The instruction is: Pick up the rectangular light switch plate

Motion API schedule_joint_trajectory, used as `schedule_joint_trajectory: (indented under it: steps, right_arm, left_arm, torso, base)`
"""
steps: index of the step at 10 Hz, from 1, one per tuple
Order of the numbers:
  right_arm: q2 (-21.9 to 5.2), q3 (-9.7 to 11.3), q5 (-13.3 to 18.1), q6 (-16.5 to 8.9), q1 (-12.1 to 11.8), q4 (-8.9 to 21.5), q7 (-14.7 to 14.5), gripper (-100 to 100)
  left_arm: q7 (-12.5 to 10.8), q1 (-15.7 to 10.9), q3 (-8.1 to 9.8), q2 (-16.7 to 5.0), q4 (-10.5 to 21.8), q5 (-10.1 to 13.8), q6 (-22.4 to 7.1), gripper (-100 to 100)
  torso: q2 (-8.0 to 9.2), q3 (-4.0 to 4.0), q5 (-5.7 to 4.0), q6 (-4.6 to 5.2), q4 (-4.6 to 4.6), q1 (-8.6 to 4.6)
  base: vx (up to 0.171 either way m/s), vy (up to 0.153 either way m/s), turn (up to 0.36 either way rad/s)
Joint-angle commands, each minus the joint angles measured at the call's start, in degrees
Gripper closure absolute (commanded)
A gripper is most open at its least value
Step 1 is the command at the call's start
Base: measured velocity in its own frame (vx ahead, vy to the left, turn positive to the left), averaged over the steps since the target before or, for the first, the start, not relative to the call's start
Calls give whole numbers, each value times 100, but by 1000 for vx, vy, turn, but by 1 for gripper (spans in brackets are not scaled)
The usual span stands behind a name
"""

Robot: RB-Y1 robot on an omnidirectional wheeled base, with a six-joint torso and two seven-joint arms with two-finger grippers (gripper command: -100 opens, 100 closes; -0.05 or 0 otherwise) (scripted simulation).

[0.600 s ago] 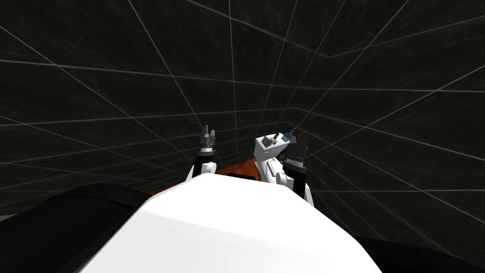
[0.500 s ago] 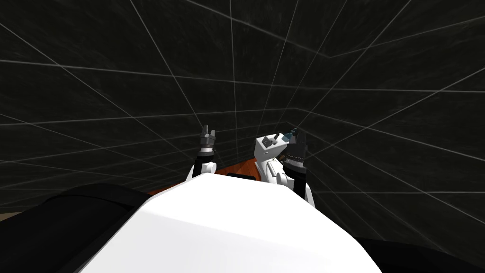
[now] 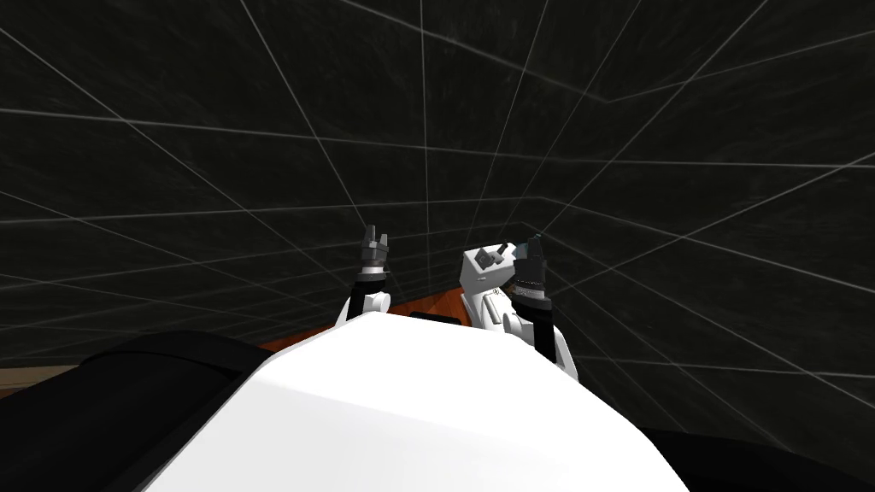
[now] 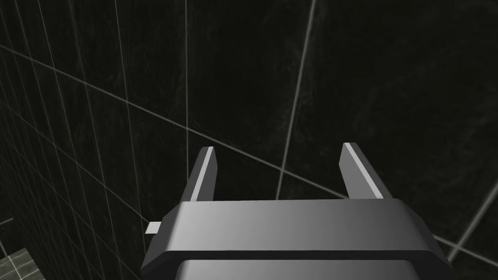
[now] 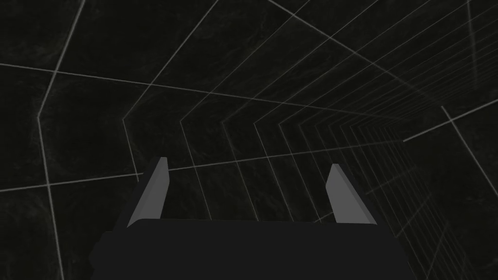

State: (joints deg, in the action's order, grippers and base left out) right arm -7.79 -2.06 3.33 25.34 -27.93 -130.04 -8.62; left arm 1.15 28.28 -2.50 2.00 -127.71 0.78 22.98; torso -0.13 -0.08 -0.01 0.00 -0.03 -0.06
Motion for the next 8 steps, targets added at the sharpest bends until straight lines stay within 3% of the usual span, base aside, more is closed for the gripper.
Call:
schedule_joint_trajectory:
  steps: [1,8]
  right_arm:
    - [-286,27,-90,-75,32,55,54,-100]
    - [-1377,121,-380,-294,112,223,210,-100]
  left_arm:
    - [0,0,0,0,0,0,0,0]
    - [0,0,0,0,0,0,0,0]
  torso:
    - [0,0,0,0,0,0]
    - [-10,-6,-1,-1,-2,-2]
  base:
    - [40,-15,108]
    - [46,-16,78]
